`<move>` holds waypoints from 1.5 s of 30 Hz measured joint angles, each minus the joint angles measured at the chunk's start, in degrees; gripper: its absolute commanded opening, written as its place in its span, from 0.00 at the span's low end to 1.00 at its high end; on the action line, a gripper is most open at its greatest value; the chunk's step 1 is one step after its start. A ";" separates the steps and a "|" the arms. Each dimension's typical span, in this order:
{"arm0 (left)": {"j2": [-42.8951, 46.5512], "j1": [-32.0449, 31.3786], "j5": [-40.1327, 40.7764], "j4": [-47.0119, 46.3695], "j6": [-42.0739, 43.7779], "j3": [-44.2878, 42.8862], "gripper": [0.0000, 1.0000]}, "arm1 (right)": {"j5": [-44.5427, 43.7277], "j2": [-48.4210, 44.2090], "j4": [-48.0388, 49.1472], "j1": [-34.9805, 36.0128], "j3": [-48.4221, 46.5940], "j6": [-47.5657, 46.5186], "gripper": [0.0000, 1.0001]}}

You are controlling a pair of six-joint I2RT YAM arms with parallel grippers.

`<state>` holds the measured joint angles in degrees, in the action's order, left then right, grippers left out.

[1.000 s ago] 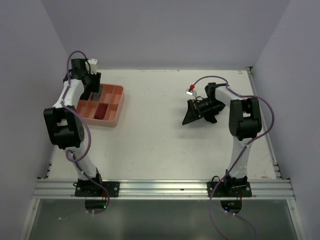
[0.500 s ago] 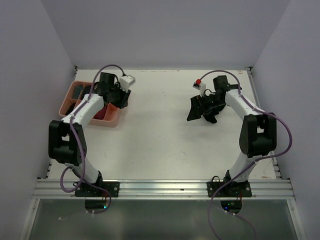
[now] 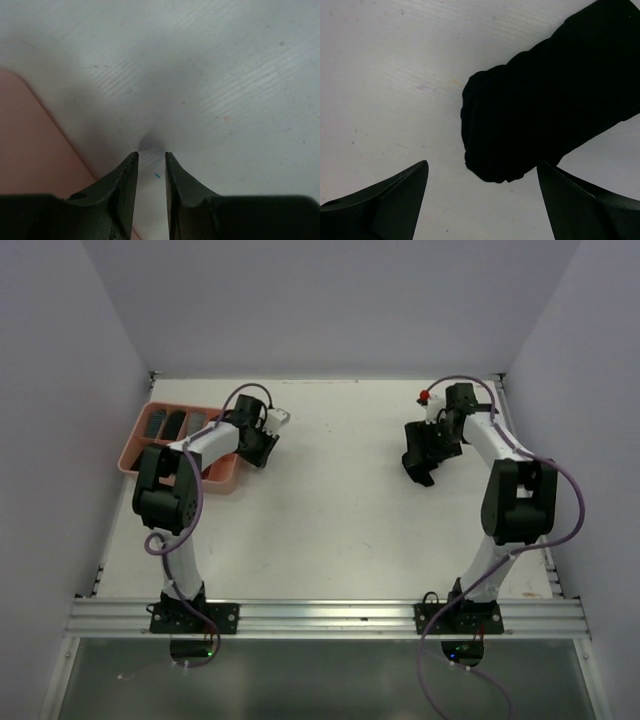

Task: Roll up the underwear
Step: Move the underwear to the center of the board

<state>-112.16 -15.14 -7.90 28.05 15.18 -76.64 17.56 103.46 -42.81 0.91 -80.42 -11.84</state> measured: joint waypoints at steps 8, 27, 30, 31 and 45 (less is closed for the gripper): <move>-7.15 4.50 1.64 0.42 -1.33 -10.03 0.43 | -1.86 12.26 0.79 -0.46 -4.76 2.40 0.63; 4.74 7.41 -30.93 2.12 -0.28 -13.29 0.60 | -19.12 -24.63 10.12 36.48 29.33 -39.60 0.81; 3.74 6.32 -32.72 4.57 1.29 -13.07 0.59 | -14.91 -26.75 5.16 33.59 27.93 -39.45 0.78; 3.50 5.79 -33.18 5.07 1.92 -12.59 0.59 | -12.98 -26.82 3.43 31.87 26.43 -38.82 0.73; 1.90 -11.39 -40.68 10.75 8.98 4.11 0.54 | 14.80 -5.79 -14.58 18.21 8.81 -28.55 0.52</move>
<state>-110.26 -26.52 -48.58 38.81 24.16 -72.53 32.36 97.67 -57.39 19.11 -71.61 -40.38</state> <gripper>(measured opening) 0.539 0.525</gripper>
